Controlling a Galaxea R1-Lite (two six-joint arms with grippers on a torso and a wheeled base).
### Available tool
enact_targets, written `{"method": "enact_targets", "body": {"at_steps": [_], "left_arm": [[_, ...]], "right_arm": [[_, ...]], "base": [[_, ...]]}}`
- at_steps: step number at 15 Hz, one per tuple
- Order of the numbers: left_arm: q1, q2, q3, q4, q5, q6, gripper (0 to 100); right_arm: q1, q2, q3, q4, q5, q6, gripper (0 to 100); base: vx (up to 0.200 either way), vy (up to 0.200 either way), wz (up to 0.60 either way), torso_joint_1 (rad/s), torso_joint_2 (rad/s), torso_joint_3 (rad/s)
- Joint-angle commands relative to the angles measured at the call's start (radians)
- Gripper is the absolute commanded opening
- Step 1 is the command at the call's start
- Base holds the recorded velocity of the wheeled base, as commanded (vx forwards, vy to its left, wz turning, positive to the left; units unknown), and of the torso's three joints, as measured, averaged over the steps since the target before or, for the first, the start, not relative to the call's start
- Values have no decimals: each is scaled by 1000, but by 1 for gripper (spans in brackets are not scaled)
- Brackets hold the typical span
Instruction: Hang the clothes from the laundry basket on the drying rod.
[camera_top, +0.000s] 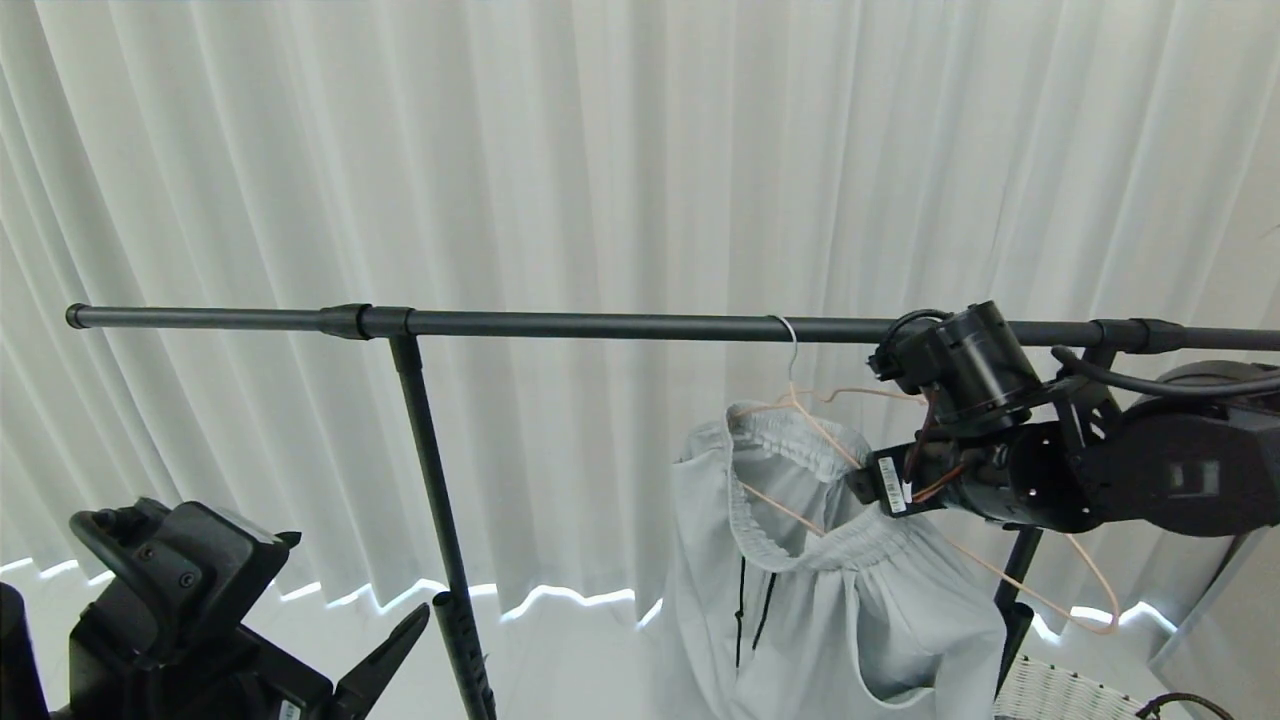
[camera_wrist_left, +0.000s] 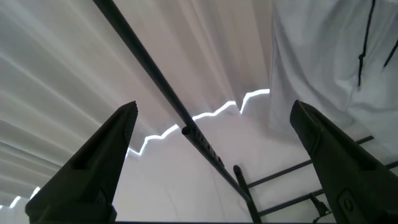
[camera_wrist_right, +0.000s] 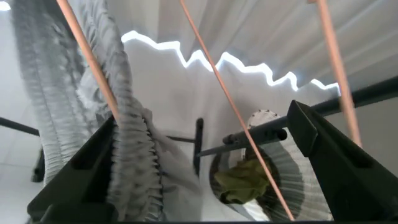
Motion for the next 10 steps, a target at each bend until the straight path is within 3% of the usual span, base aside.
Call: {"method": "enact_targets", "body": {"at_steps": [1,5,8,10], "left_arm": [[17,-5,2,-1,-1,-2,100],[27,-7,16,-1,-1,-3,100],[29,-7,19,-1,-1,-3,100],[29,-16,28,-1,-1,-3,100]], "right_arm": [[12,-111,16,25,8,17,100],[58,-269,69,18,120,98,100],[66,-341,181,-116,146,86,100],[35,-387,230,-82,137,57,100]], "base": [[0,0,0,0,0,0],[0,0,0,0,0,0],[0,0,0,0,0,0],[0,0,0,0,0,0]]}}
